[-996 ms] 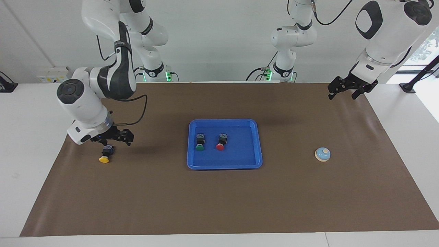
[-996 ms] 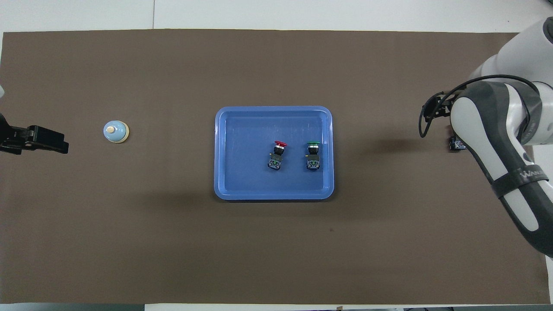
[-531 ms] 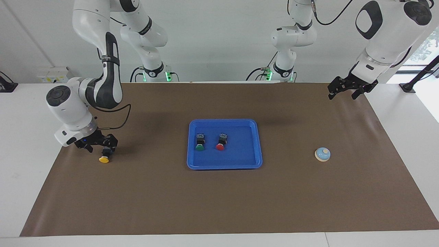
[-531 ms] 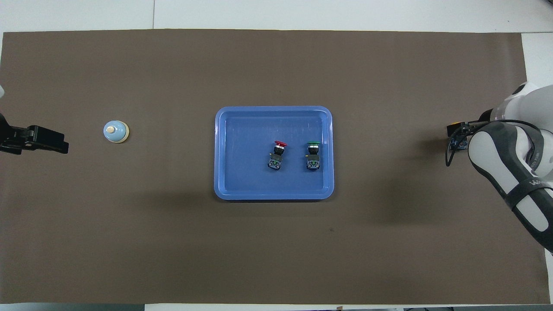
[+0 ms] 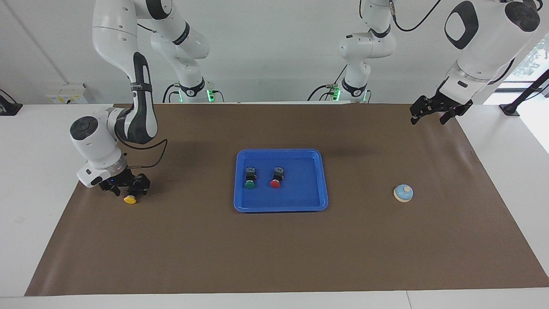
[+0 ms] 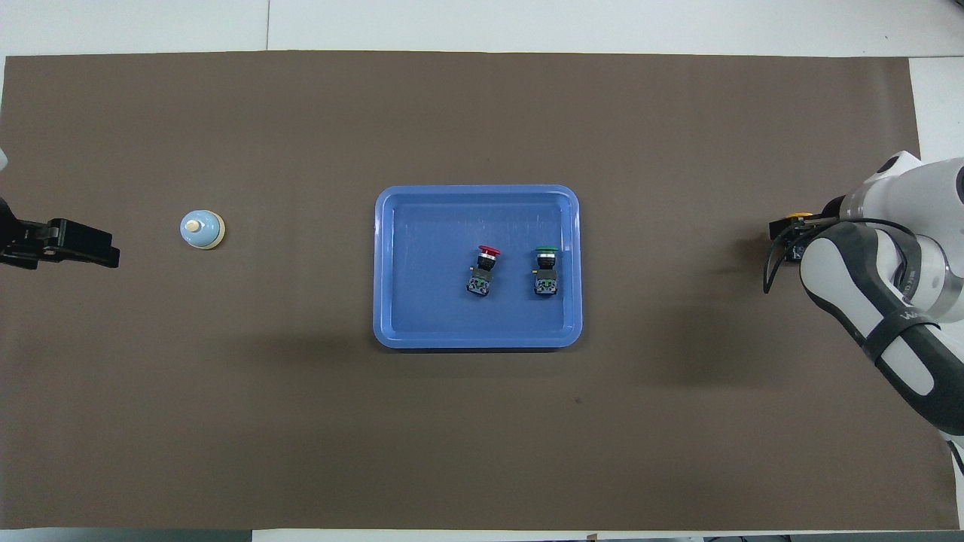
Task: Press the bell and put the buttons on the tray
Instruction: 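Withdraw the right gripper and grasp the yellow button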
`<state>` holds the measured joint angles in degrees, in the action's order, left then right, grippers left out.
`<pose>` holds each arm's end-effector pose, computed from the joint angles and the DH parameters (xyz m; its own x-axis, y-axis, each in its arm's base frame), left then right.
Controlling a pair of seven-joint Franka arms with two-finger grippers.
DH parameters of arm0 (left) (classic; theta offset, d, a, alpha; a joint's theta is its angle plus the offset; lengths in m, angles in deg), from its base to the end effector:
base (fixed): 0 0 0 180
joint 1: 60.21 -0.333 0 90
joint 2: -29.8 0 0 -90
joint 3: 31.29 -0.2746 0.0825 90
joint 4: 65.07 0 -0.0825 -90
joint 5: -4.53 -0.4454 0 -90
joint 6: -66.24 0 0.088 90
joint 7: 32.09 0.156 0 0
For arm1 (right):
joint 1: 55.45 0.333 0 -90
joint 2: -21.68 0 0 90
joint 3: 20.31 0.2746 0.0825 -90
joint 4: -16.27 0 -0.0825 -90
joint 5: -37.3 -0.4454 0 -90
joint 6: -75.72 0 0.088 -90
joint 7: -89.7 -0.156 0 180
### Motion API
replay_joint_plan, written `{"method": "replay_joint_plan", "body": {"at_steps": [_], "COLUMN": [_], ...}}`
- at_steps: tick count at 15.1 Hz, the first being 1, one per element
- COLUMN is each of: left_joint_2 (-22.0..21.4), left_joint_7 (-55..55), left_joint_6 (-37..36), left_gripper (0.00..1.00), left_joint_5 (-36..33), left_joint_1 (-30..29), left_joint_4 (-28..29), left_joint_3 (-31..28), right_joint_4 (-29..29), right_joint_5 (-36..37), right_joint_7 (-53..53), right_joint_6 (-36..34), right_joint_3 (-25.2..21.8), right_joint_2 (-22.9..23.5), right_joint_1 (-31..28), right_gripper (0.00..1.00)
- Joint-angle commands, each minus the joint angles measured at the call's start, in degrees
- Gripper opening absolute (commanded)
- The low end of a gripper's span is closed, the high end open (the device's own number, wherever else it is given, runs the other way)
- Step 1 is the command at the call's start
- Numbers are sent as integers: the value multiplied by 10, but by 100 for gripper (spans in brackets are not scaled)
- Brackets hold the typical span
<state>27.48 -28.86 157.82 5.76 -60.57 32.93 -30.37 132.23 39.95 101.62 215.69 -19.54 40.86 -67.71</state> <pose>0.5993 -0.0092 0.4869 0.9954 -0.0654 -0.0702 -0.0638 -0.9977 0.0247 0.6285 -0.1290 0.1597 0.9962 0.0423 0.0762 0.0390 -0.9982 0.0449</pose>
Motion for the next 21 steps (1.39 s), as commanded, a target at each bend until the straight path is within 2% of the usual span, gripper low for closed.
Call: {"method": "replay_joint_plan", "body": {"at_steps": [1,3,4,5,9,12,15,21], "left_joint_2": [-10,-10,-10,-10,-10,-10,-10,-10], "left_joint_7": [-2,-2,-2,-2,-2,-2,-2,-2], "left_joint_6": [4,4,4,4,4,4,4,4], "left_gripper": [100,100,100,100,100,100,100,100], "left_joint_5": [1,0,0,1,0,1,1,0], "left_joint_1": [-1,-1,-1,-1,-1,-1,-1,-1], "left_joint_4": [11,11,11,11,11,11,11,11], "left_joint_3": [-1,-1,-1,-1,-1,-1,-1,-1], "right_joint_4": [18,19,19,19,9,-31,-69,-161], "right_joint_5": [5,5,5,5,4,-3,-5,-29], "right_joint_7": [3,1,1,1,-1,-20,-115,-334], "right_joint_6": [21,19,16,14,-7,-63,-119,-218], "right_joint_3": [9,9,9,9,13,19,19,19], "right_joint_2": [-5,-5,-5,-5,-8,-11,-13,-6], "right_joint_1": [-10,-10,-10,-8,-1,27,81,245], "right_gripper": [74,32,6,0,0,0,0,0]}}
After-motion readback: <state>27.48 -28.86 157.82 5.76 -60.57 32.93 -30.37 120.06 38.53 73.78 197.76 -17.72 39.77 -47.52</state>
